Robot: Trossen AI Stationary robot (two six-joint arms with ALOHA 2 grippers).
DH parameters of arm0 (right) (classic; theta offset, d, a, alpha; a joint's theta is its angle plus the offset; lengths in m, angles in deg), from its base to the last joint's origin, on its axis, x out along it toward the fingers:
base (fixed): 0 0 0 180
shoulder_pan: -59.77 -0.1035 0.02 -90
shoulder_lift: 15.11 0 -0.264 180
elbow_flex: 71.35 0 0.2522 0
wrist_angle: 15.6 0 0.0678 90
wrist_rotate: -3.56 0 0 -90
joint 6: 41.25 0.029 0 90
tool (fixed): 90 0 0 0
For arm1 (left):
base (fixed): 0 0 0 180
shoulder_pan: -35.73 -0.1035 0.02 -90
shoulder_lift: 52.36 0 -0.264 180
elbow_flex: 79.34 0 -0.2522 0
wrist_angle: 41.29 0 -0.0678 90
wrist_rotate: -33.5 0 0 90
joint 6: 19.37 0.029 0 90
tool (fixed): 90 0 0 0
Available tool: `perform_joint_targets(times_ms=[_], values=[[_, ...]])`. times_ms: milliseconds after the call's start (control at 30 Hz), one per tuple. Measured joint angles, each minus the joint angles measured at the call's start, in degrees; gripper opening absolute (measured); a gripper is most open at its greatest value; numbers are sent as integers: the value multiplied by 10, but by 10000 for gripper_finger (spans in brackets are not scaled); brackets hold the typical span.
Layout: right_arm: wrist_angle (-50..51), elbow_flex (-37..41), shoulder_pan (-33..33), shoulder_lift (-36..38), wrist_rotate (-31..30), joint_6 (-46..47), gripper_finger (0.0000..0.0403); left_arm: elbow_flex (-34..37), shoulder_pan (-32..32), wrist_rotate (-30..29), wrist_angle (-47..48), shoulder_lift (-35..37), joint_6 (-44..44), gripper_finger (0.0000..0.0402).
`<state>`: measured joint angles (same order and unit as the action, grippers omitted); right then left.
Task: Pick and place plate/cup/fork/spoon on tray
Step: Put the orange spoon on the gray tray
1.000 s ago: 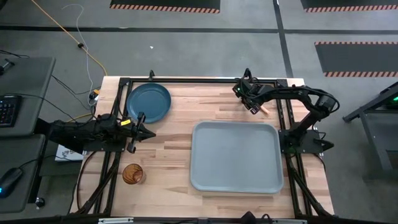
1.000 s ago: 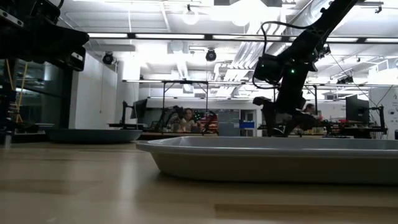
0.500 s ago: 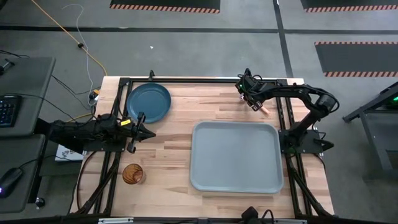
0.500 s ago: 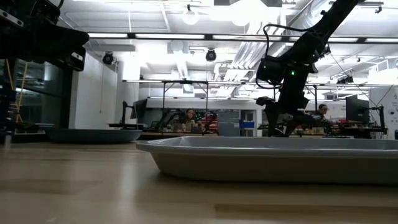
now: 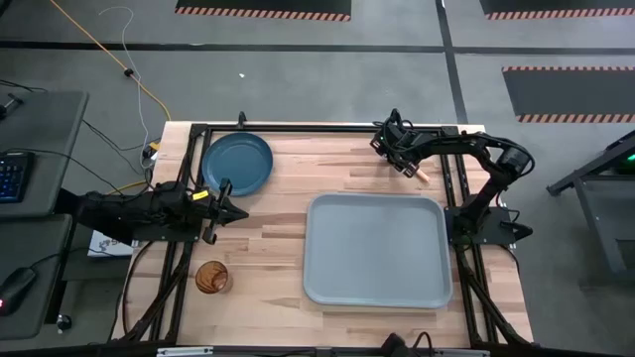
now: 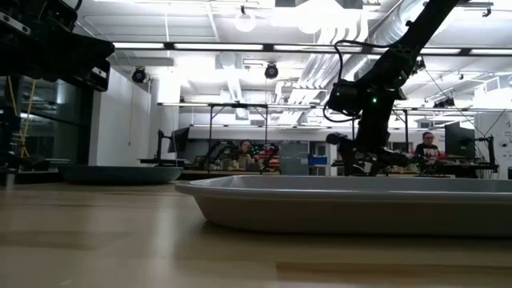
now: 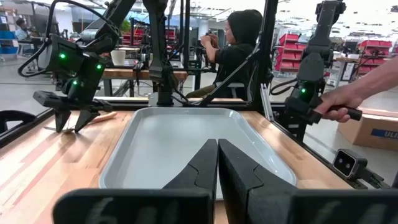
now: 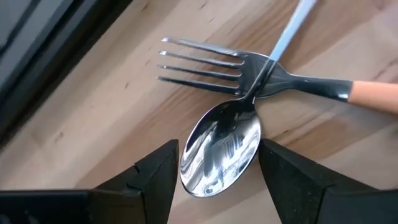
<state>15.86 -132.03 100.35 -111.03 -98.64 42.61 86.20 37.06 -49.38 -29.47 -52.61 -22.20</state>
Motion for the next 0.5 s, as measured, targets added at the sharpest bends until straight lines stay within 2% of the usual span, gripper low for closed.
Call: perform_joint_targets(times_ms=[200,500], values=[[17,0,0,0,5,-40,212,0,0,0,0,0,0,3],[29,1,-2,0,8,-59,152,0,0,0,0,0,0,3]])
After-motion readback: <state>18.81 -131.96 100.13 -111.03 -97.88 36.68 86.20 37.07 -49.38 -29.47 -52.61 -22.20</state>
